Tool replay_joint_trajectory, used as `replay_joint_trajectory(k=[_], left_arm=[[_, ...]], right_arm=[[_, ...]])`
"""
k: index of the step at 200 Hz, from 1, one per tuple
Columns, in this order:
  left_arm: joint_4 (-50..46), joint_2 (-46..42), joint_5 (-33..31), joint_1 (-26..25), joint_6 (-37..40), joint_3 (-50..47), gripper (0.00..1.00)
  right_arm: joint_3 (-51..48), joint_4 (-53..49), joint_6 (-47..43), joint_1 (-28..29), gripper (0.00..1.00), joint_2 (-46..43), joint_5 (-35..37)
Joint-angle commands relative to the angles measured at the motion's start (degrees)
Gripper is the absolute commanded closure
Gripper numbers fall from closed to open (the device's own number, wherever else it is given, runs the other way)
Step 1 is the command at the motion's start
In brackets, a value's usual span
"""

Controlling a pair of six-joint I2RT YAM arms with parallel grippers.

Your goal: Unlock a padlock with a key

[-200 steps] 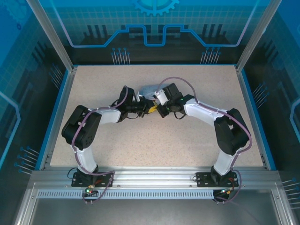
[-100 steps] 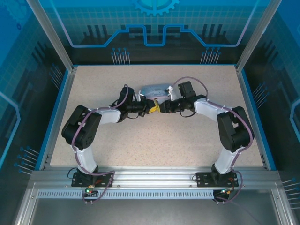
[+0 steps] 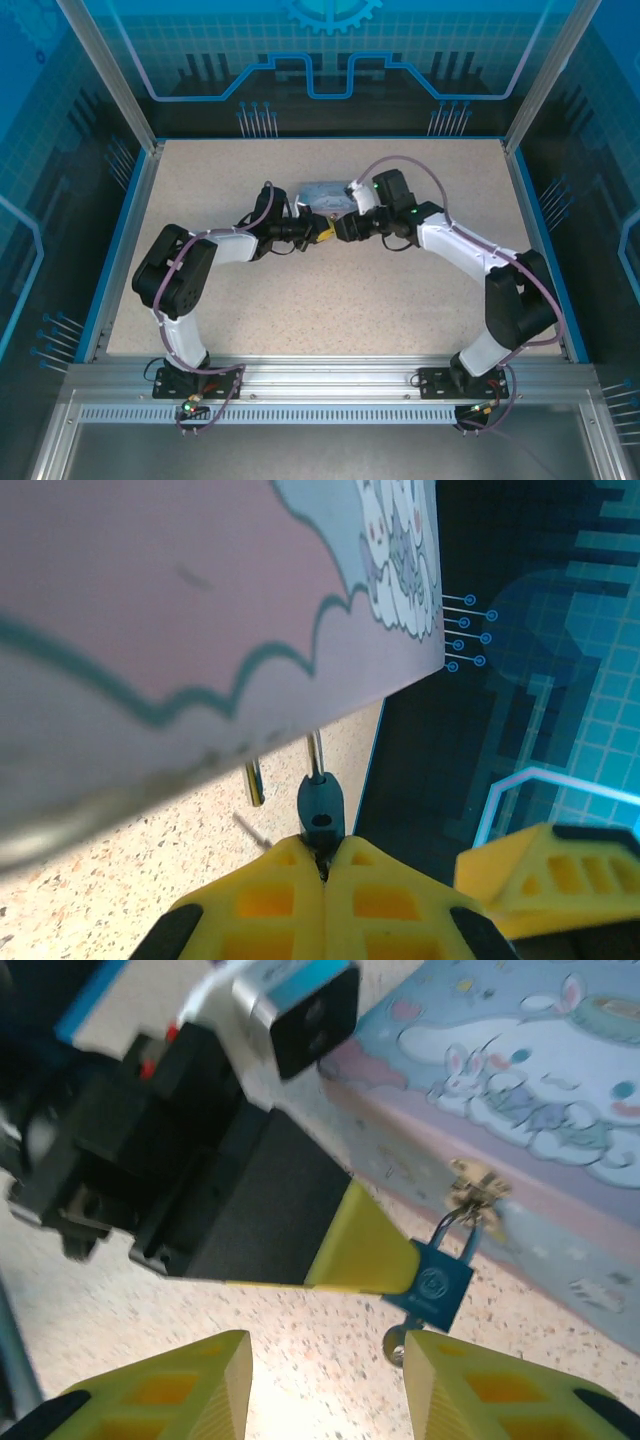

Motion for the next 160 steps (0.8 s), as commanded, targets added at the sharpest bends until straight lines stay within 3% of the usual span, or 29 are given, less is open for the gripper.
replay_joint_trajectory(k=[1,71,115,160], left_arm=[[0.37,-0.22,0.34,0.16,-0.24,0.28,1.00],[0.24,0.22,0.34,0.18,-0.04,0.62,1.00],[1.21,-0.66,-0.76,0.59,1.55,-1.12,1.00],[1.34,-2.71,-1.83,2.69,2.45,-1.76,0.80]], right_arm=[[2.00,-6.42,-6.82,2.60,0.56,1.54,11.70],[2.66,-8.05,-8.87,5.47,0.60,3.48,18.41],[-0.34,-5.14,-1.00,1.48,0.56,-0.16,11.50],[-6.45,-0.06,6.80,-1.98,0.56,0.45,9.61]])
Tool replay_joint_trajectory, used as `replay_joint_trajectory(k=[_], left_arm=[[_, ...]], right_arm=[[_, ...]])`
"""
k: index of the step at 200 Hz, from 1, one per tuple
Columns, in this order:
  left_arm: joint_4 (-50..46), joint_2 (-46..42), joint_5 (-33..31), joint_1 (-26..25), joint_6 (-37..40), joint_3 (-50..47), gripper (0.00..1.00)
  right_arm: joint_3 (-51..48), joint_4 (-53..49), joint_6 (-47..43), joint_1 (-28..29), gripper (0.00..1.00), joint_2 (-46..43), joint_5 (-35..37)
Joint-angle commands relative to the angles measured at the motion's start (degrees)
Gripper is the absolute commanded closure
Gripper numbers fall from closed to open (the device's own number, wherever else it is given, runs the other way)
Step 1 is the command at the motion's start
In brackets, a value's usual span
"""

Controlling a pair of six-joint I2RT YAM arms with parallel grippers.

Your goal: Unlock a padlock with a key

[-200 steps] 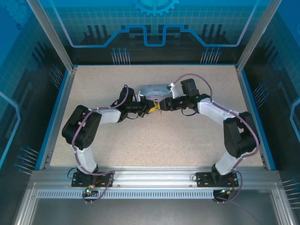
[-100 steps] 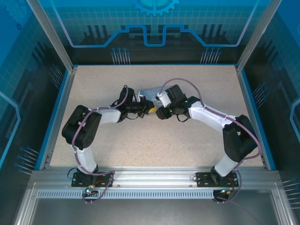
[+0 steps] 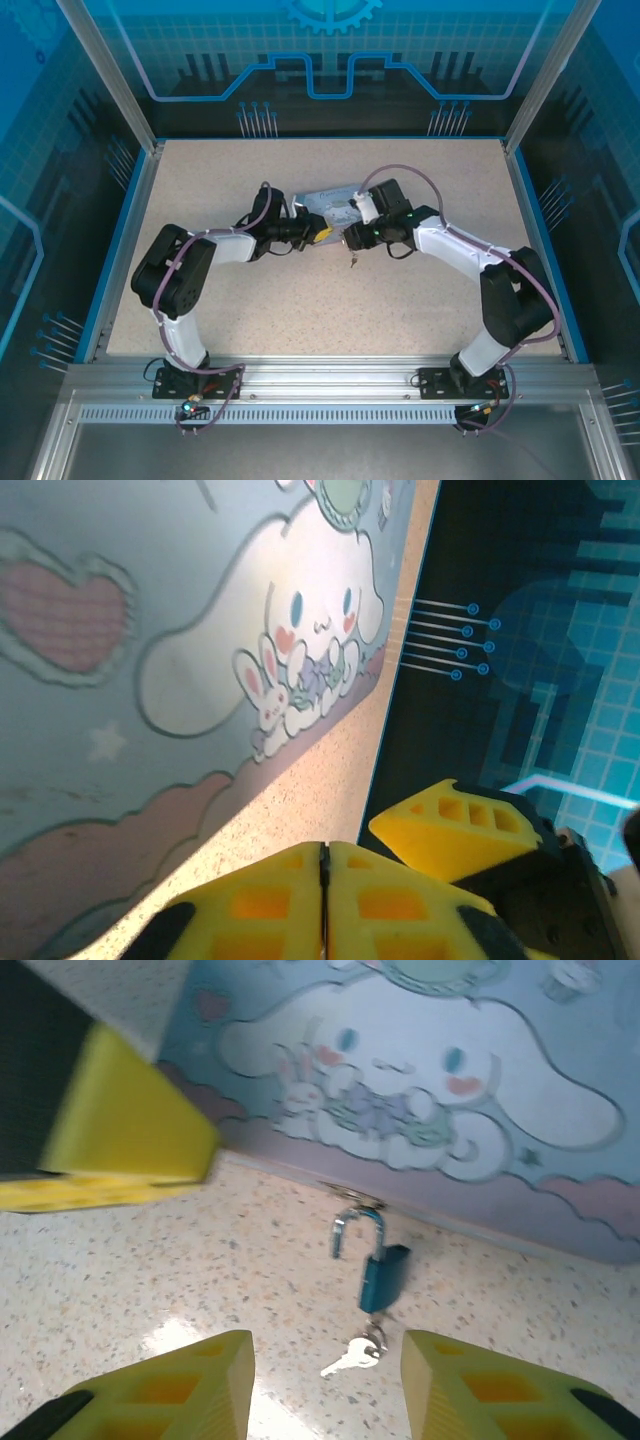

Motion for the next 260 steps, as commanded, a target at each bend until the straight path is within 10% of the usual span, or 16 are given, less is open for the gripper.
replay_joint_trajectory(k=[1,76,205,260], left_arm=[[0.88,-2.73,-1.08,1.55,1.79,-0.81,0.79],[-11.59,-6.23,-2.78,4.88,9.28,6.89,0.34],[-24.64,-2.47,-2.76,8.68,18.35,18.12,0.23],[-26.65,-0.41,-2.93,9.68,20.16,19.82,0.22]], right_arm=[[-3.68,3.34,6.00,-0.79,0.55,-0.46,-1.75],[-6.20,9.12,13.47,3.16,0.56,5.95,5.12],[-1.51,10.78,19.89,5.62,0.60,13.14,12.59],[0.13,9.87,20.26,5.57,0.81,13.77,11.97]])
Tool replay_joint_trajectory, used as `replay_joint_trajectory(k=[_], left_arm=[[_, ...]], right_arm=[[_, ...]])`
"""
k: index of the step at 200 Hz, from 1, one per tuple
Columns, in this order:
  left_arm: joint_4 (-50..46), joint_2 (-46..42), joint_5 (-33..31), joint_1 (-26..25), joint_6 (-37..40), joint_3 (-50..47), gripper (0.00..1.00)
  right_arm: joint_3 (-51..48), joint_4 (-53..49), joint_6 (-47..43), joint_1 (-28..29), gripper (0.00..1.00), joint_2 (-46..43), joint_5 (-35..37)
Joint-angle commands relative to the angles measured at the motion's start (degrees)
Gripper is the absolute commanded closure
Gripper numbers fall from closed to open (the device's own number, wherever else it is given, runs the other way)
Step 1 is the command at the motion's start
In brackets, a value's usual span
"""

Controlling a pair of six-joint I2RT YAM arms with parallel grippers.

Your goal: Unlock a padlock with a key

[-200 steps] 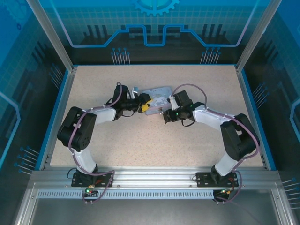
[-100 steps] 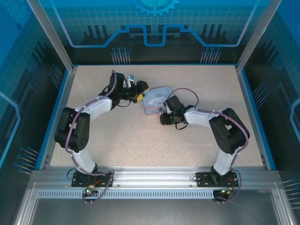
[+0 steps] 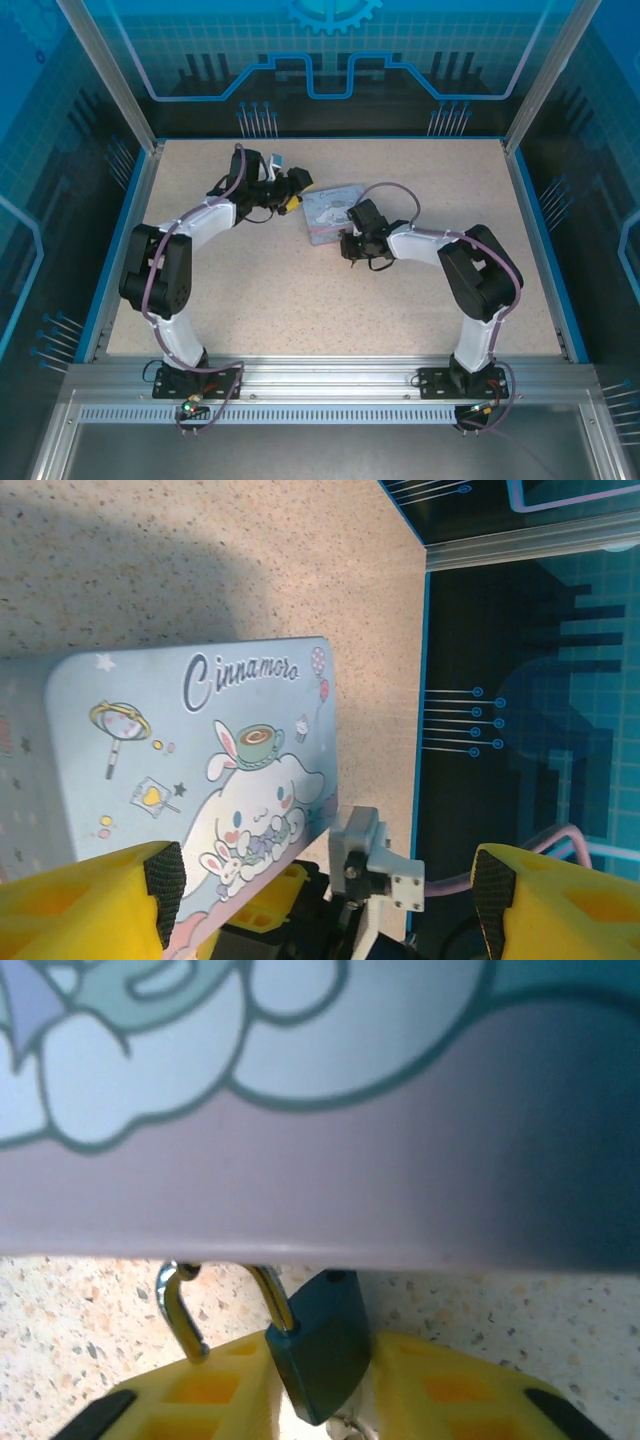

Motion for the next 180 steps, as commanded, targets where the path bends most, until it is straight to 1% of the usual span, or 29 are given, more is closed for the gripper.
replay_joint_trajectory(k=[1,19,28,39,51,64,122,141,156,168,180], left_arm=[[-2.34,0.97,0.46,0.82,2.29,2.04,0.22],[-4.15,1.44,-0.67,0.82,3.73,2.55,0.21],[-4.97,1.68,-1.29,0.83,4.36,2.65,0.21],[-6.34,2.18,-2.00,0.76,5.19,3.07,0.21],[-7.30,2.53,-2.69,0.67,6.02,3.24,0.21],[-8.05,2.59,-3.40,0.59,6.70,2.96,0.21],[-8.54,1.80,-3.95,-0.28,7.84,2.57,0.20],[-8.78,1.86,-3.89,-0.72,7.96,2.76,0.20],[-8.69,1.62,-3.89,-1.07,7.96,2.80,0.20],[-8.72,1.49,-3.83,-1.25,7.92,2.73,0.20],[-8.61,1.47,-3.74,-1.43,7.71,2.94,0.20]], right_arm=[[1.63,-0.38,0.61,0.53,0.82,0.65,0.52],[1.32,-0.78,0.52,0.51,0.86,0.02,0.60],[1.12,-0.81,0.44,0.52,0.86,-0.30,0.48],[1.06,-1.06,0.38,0.43,0.86,-0.58,0.19],[0.77,-1.22,0.05,0.43,0.81,-0.90,-0.18],[0.20,-1.27,-0.02,0.43,0.79,-1.18,-0.31],[-3.96,2.17,-0.01,-0.60,0.81,-3.08,-1.67],[-5.50,3.57,0.94,-1.95,0.83,-3.95,-2.61],[-6.90,5.04,1.48,-3.10,0.83,-5.02,-4.15],[-8.16,7.34,0.99,-3.91,0.78,-6.05,-7.55],[-8.92,8.19,0.55,-4.51,0.70,-7.03,-9.90]])
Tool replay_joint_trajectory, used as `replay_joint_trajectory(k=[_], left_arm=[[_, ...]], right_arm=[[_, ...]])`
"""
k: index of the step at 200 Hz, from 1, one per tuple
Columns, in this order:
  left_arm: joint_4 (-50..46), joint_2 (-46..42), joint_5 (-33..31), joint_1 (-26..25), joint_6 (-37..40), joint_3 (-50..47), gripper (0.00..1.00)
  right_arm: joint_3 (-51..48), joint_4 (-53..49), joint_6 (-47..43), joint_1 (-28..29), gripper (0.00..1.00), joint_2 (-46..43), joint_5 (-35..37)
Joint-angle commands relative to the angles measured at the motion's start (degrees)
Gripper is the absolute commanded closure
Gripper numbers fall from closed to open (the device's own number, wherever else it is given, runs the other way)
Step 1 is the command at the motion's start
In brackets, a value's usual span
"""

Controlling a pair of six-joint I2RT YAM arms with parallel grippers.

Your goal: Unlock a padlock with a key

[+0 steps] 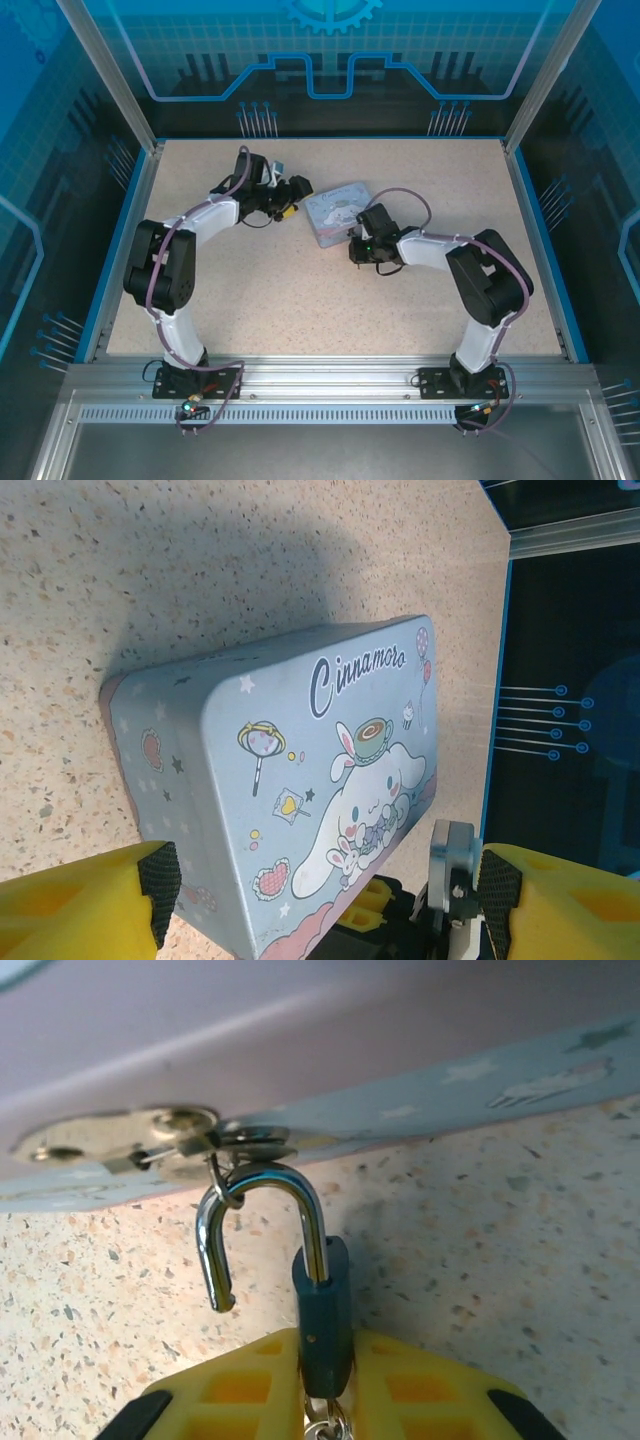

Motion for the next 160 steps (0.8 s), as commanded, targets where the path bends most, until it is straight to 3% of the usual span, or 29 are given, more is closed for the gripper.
replay_joint_trajectory(k=[1,14,73,160], left_arm=[[-1.04,-0.19,-0.18,-0.61,1.43,1.36,0.20],[-1.11,-0.25,-0.14,-0.70,1.43,1.61,0.20],[-1.19,-1.74,0.67,-0.78,0.58,2.16,0.19],[-3.73,-2.25,0.84,-0.71,2.19,2.65,0.18]], right_arm=[[-1.97,3.82,-0.34,-1.66,0.69,-3.30,-6.07],[-3.10,5.39,-0.20,-2.96,0.63,-5.04,-8.89],[-12.39,9.66,5.42,-11.57,0.58,-15.01,-14.54],[-6.08,13.47,4.23,-10.90,0.62,-3.80,-22.10]])
